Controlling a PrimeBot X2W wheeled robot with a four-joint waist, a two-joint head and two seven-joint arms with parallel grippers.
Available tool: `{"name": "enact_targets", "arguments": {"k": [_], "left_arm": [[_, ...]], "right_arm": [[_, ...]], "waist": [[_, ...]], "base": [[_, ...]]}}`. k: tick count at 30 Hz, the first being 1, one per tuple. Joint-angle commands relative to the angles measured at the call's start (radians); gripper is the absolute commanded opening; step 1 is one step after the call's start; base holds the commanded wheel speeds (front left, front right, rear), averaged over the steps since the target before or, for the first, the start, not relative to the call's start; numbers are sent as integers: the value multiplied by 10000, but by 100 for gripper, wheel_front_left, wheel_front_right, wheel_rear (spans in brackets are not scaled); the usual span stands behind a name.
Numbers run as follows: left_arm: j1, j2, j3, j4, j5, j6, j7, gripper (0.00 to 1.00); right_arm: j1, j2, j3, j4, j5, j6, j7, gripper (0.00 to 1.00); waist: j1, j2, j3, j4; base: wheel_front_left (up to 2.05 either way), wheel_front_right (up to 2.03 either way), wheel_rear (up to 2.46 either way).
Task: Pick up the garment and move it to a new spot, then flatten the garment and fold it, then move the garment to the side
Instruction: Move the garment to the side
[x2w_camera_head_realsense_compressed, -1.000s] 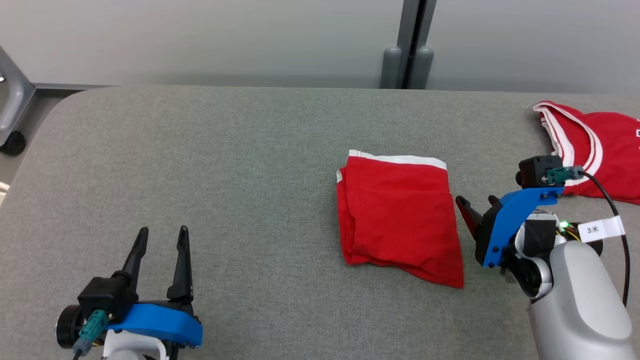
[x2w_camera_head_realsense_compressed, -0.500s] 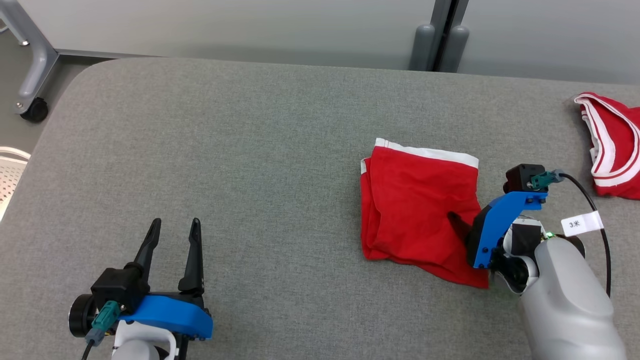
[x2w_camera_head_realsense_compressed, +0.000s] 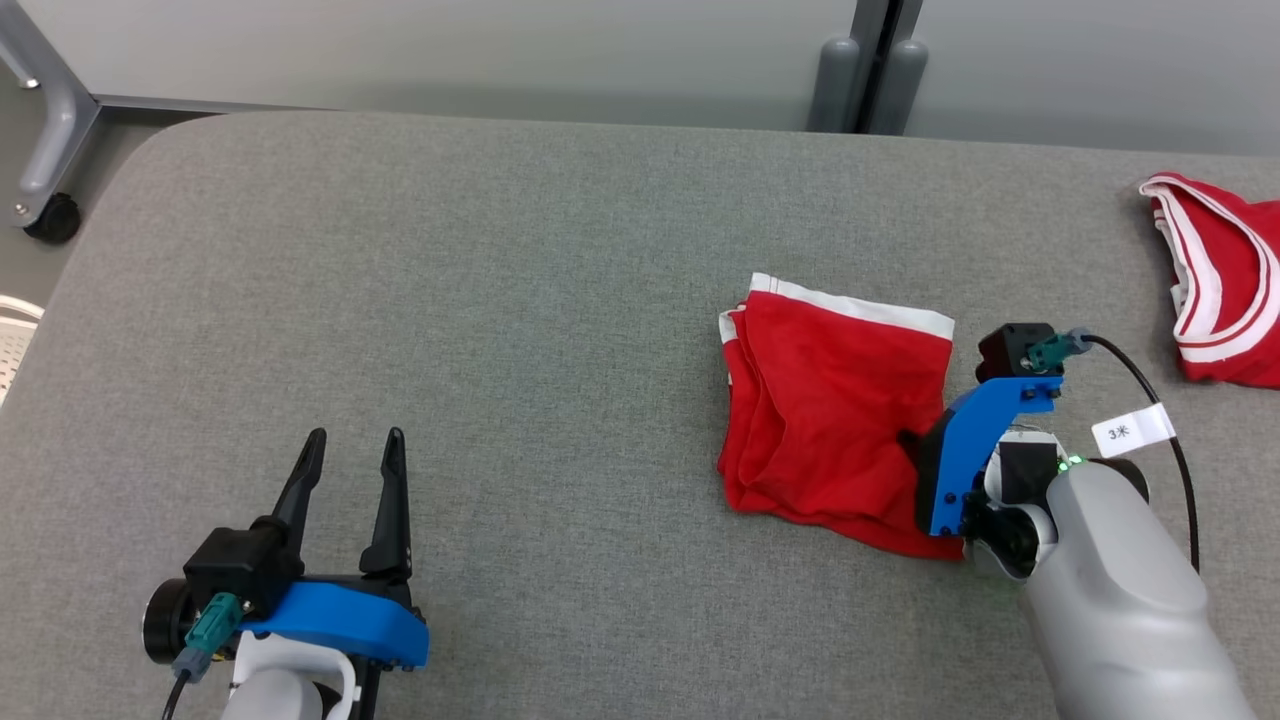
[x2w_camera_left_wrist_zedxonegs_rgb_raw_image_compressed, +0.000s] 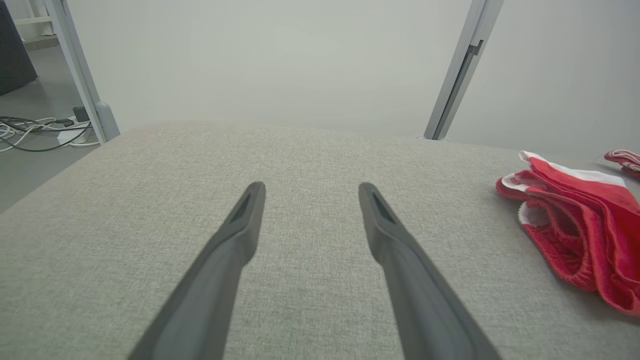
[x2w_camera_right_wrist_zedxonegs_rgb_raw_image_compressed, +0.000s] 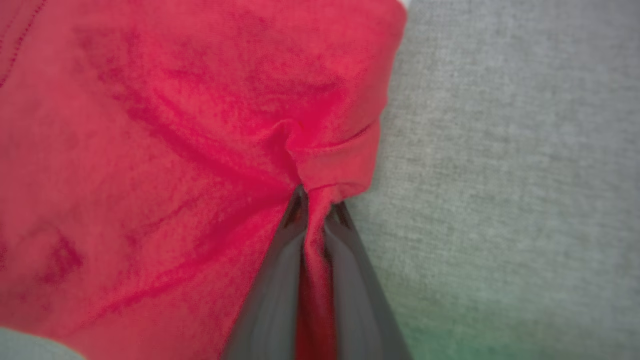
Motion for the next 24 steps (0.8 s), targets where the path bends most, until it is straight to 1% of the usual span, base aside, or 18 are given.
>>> {"name": "enact_targets", "arguments": {"k": [1,4,7,10,12,14,17,20,21,22,24], "left_arm": [[-192,9,15,0,-33,-19,-65,100],[-245,3,3,39,-45,-23,-84,100],[-326,-10,3,60,-59,-24,-113,100],[-359,-7,25,14,-77,-31,-128,100],[-373,48,57,-67,-50,-28,-140,100],[-387,66,70,-159,-27,-20,-157,100],[-426,43,61,-384,-2,-46,-162,100],[-634,14,49,-653,47,-74,-162,100],[-665,-1,46,-748,71,-76,-163,100],[-665,-1,46,-748,71,-76,-163,100],[-783,-5,0,-915,147,-92,-165,100]], "right_arm": [[129,-55,239,211,-204,-21,-70,0],[-270,-377,862,-128,-506,-20,-336,0],[-728,-873,2057,-665,-592,-12,-424,0],[-1288,-1566,3376,-1322,-275,-12,-169,0],[-1753,-2147,4217,-1910,-23,-12,28,0],[-2266,-2666,4802,-2494,357,-12,114,0],[-2941,-3325,5461,-3176,873,-12,405,0],[-3564,-4023,6018,-3608,1190,-12,659,0],[-3740,-4187,6141,-3696,1324,-12,750,0],[-3740,-4187,6141,-3696,1324,-12,750,0],[-4090,-4522,6228,-3794,1557,-12,849,0]], "waist": [[1,0,61,4],[1,0,128,17],[1,0,189,21],[1,0,301,-54],[1,0,439,-181],[1,0,591,-359],[1,0,828,-675],[1,0,1045,-943],[1,0,1116,-1042],[1,0,1116,-1042],[1,0,1266,-1227]], "base": [[0,0,0],[0,0,0],[0,0,0],[0,0,0],[0,0,0],[0,0,0],[0,0,0],[0,0,0],[0,0,0],[0,0,0],[0,0,0]]}}
